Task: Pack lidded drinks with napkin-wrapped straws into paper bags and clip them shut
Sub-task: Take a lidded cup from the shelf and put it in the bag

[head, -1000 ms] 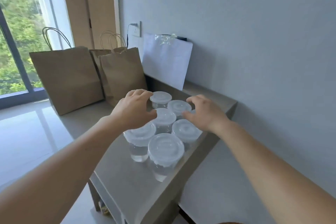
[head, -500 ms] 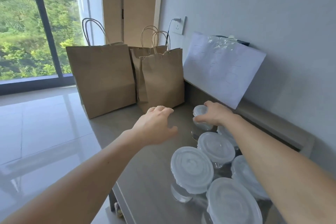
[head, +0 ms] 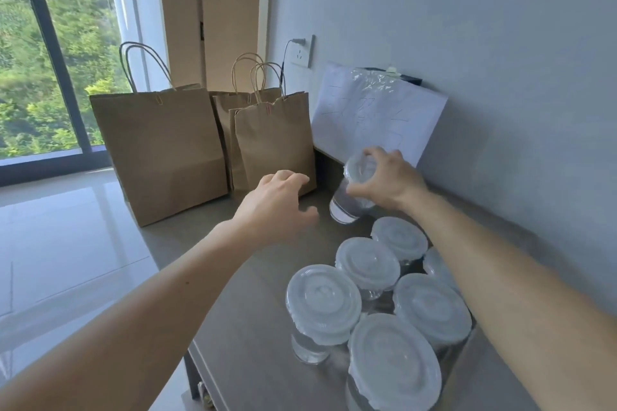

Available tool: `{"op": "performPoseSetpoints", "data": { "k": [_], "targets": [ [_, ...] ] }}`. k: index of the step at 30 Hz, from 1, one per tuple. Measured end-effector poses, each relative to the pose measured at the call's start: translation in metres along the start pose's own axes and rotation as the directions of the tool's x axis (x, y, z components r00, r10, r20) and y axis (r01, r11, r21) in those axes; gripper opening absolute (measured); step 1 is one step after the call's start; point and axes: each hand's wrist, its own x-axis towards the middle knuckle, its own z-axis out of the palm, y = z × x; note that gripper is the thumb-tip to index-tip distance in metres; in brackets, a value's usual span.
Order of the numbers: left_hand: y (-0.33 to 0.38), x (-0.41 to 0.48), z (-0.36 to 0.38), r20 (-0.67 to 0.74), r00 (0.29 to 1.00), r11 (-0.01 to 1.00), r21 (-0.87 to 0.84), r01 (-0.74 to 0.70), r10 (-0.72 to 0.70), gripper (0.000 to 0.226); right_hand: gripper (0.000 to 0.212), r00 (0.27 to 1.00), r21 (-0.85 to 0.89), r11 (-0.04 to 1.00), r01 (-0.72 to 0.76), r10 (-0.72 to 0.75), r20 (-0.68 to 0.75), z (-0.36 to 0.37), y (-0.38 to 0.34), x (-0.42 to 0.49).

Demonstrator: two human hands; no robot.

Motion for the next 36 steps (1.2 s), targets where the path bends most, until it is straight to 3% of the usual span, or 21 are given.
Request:
{"op": "performPoseSetpoints", "data": {
  "k": [6,10,14,19,27,33,36],
  "targets": [
    [0.081,-0.009,-0.013,-0.082,0.984,0.988,-0.007,-0.157,0.156,0.061,0.097,0.972,0.124,0.992,0.022,0.008,-0.235,-0.118,0.046,-0.071],
    [0.162,-0.03,-0.001,-0.052,0.947,0.948,-0.019,-0.319,0.318,0.063,0.099,0.963,0.095,0.993,-0.068,0.09,-0.254,-0.17,0.1,-0.16],
    [0.247,-0.076,0.037,0.025,0.891,0.891,-0.025,-0.453,0.454,0.063,0.096,0.949,0.035,0.98,-0.194,0.196,-0.245,-0.186,0.164,-0.265],
    [0.333,-0.162,0.125,0.24,0.81,0.841,-0.056,-0.539,0.535,0.066,0.092,0.903,0.067,0.926,-0.371,0.377,-0.205,-0.157,0.253,-0.413],
    [0.378,-0.303,0.272,0.617,0.614,0.838,-0.143,-0.527,0.492,0.063,0.098,0.787,0.021,0.787,-0.616,0.615,0.055,-0.064,0.339,-0.583],
    [0.361,-0.366,0.329,0.763,0.52,0.855,-0.083,-0.512,0.385,0.072,0.089,0.76,0.105,0.753,-0.649,0.646,0.066,-0.019,0.359,-0.626],
    [0.336,-0.391,0.353,0.882,0.37,0.866,-0.081,-0.494,0.293,0.086,0.087,0.754,0.155,0.742,-0.652,0.656,0.03,-0.006,0.359,-0.628]
  ]
}}
